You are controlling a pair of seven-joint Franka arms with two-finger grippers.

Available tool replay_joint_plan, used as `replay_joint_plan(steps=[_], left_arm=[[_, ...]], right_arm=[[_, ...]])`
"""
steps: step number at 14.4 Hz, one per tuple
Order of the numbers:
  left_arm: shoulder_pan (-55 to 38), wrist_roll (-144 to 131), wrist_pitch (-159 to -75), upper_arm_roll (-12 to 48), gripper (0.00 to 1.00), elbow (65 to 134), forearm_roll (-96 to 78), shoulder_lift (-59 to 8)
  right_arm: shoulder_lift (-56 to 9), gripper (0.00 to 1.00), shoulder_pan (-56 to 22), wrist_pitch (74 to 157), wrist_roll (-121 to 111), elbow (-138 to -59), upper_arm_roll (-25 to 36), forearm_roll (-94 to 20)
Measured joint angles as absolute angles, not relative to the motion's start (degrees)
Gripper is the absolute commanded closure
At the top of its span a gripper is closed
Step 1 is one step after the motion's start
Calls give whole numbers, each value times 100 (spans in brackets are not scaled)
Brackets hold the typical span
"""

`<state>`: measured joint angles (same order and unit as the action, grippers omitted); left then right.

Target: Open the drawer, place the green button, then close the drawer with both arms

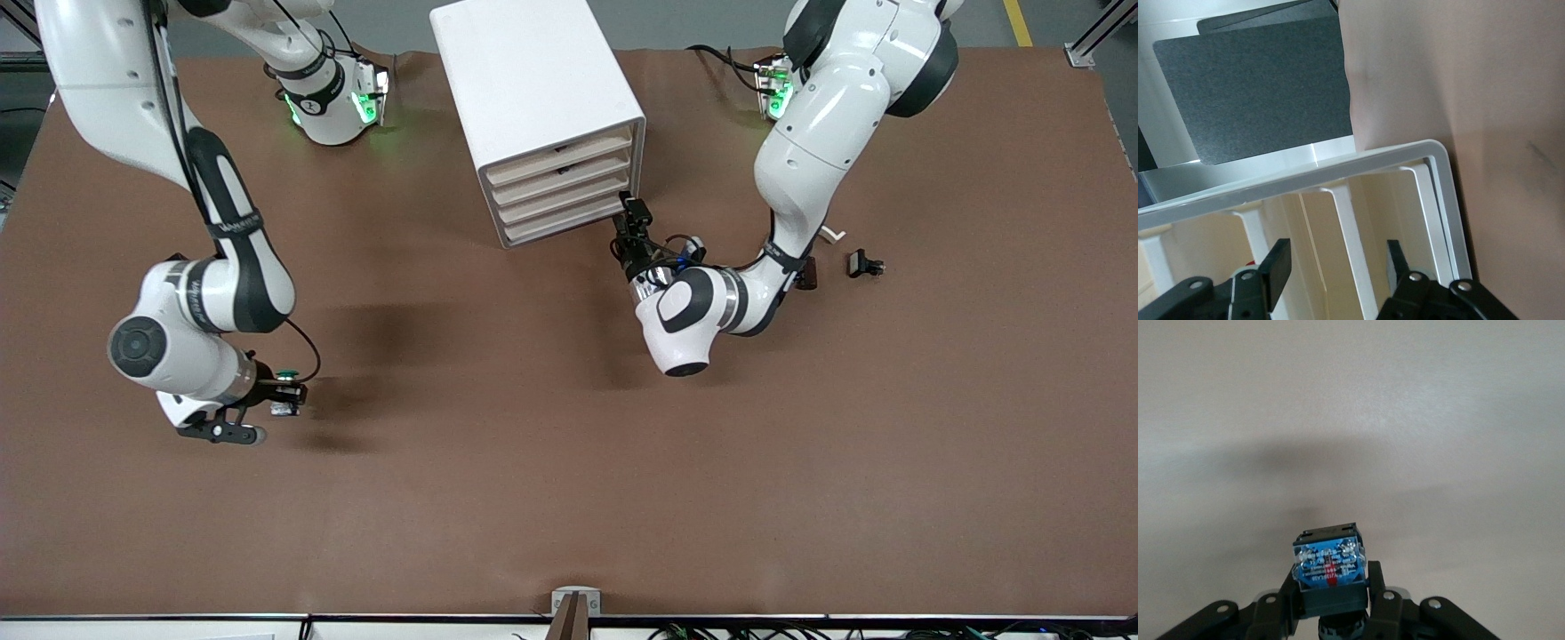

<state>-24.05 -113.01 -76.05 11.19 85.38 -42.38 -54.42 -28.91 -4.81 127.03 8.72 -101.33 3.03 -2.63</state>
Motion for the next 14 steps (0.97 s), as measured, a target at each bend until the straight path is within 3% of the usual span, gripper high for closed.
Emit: replay_joint_plan(steps=[4,8,14], left_arm=[[-2578,-11344,-7586,1123,48,8665,-4291,-5455],[-2766,-11348,-7585,1126,59,8773,-4301,-5458],[-2855,-11349,-7599,1124,83,8836,-4301,-5462]], right_arm=[[-1934,100,-481,11611,979,-10090,300,-263],[-1387,100,-481,10945,1197,-10102,301,-264],[-582,100,-482,9885,1660,-10109,293,-263]])
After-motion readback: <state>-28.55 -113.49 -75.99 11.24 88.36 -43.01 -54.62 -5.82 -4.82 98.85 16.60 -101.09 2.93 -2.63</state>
